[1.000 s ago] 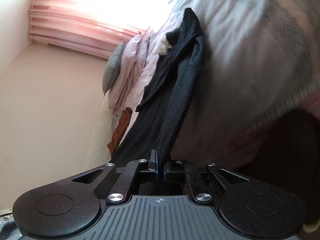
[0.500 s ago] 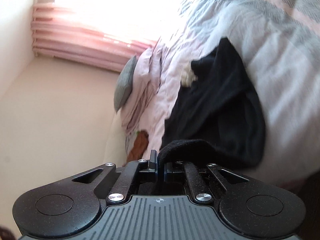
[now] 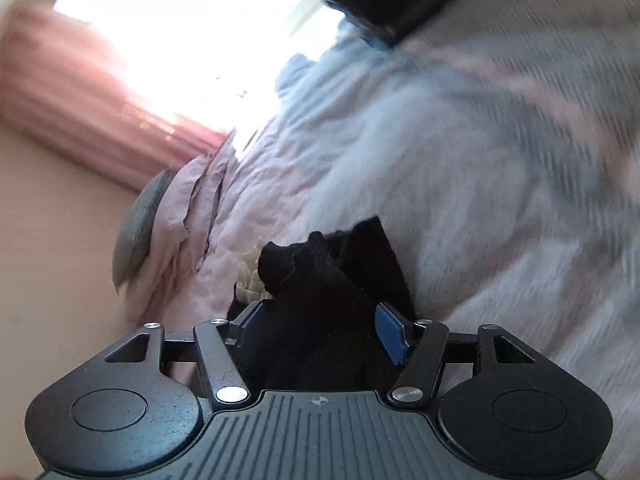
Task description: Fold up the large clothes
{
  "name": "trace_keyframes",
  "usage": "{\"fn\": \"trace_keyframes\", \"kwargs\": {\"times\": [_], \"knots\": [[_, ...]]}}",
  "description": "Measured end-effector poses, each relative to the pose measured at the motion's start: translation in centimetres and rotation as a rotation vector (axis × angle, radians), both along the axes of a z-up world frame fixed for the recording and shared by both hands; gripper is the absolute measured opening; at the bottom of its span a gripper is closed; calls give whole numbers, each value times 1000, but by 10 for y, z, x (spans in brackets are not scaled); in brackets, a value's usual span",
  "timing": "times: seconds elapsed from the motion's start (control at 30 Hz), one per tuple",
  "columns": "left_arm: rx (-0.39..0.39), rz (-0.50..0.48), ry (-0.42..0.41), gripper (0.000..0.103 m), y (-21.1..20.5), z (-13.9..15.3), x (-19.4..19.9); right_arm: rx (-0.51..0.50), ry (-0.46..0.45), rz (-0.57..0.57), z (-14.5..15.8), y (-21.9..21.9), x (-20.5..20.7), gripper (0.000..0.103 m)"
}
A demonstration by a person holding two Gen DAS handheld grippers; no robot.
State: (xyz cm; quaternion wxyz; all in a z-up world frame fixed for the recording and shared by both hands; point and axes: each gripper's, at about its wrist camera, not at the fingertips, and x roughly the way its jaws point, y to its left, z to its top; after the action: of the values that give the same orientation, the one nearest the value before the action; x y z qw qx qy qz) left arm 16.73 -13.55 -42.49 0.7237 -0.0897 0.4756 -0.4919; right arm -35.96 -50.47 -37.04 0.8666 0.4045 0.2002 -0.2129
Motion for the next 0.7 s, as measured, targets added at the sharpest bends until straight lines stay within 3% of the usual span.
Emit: {"fn": "trace_keyframes", "kwargs": {"times": [0.1,0.17,0.4,0.47,0.53,0.57,0.6,0.7], "knots": [[-9,-108,-115,19,-3,9,-13,-291,148,120,7,25,21,59],[-6,-151,-140,25,-13,10,-19,-365,199,178,3,32,34,58],[47,-226,-171,26,-57,-5,-23,-432,246,220,-21,22,78,50],[64,-238,-175,26,-65,-9,-23,-432,264,239,-24,18,85,43],[76,-260,-185,25,-71,-13,-26,-411,308,256,-29,15,91,28],[86,-271,-213,17,-74,-13,-29,-402,321,267,-32,13,93,6],[91,-274,-254,2,-75,-12,-33,-407,312,270,-30,15,92,1],[15,-241,-356,2,-65,2,-40,-505,253,245,-10,28,83,1]]}}
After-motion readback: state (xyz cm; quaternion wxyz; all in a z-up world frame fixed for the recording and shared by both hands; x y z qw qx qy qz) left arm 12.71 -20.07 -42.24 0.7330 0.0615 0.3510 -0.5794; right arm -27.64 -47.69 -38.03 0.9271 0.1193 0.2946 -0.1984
